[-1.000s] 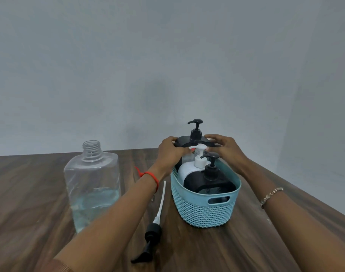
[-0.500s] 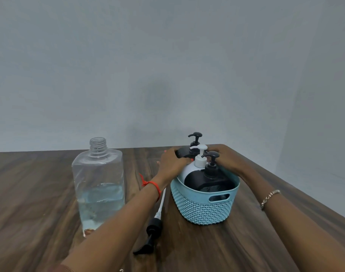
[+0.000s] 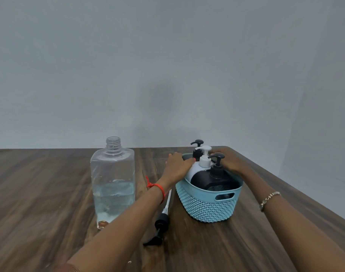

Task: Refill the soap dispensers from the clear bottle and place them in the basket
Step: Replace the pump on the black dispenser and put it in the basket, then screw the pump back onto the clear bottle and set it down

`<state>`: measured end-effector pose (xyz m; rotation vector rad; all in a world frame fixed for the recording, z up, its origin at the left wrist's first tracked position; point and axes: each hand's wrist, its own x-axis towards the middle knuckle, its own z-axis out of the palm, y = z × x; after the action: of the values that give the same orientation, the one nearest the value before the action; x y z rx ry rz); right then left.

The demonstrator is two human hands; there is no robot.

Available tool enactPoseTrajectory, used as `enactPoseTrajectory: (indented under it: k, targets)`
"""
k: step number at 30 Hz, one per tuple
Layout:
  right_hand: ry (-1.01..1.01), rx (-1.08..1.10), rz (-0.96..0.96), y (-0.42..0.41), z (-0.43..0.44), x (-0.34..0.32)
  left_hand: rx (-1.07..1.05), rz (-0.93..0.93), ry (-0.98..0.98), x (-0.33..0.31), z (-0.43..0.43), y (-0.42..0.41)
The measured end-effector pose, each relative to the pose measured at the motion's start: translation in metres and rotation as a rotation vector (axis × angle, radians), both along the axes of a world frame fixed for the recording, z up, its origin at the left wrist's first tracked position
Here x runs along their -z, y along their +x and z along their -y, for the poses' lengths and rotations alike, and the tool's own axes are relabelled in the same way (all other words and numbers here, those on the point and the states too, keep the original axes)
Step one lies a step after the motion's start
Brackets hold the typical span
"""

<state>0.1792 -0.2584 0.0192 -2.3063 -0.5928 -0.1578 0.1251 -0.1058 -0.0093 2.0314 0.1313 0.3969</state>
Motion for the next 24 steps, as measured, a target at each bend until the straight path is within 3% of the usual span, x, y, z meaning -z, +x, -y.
enactPoseTrajectory:
  k: [5, 8, 11, 16, 22, 24]
  targets:
    - [0.525, 0.210, 0.281, -0.014, -0.009, -0.019, 0.003, 0.080, -0.012, -0.019, -0.011, -0.018]
    - [0.586, 0.146, 0.501, -0.053, -0.025, -0.032, -0.026, 0.164, 0.015, -0.033, -0.021, -0.036]
    - [0.519, 0.023, 0.564, -0.087, -0.045, -0.028, -0.087, 0.292, 0.053, -0.050, -0.032, -0.064]
    - [0.236, -0.097, 0.510, -0.118, -0.069, 0.008, -0.171, 0.432, 0.145, -0.063, -0.056, -0.109]
    - [-0.550, -0.306, 0.112, -0.148, -0.090, 0.053, -0.195, 0.505, 0.139, -0.058, -0.084, -0.159]
    - [-0.737, -0.326, 0.111, -0.152, -0.093, 0.065, -0.215, 0.540, 0.132, -0.054, -0.092, -0.171]
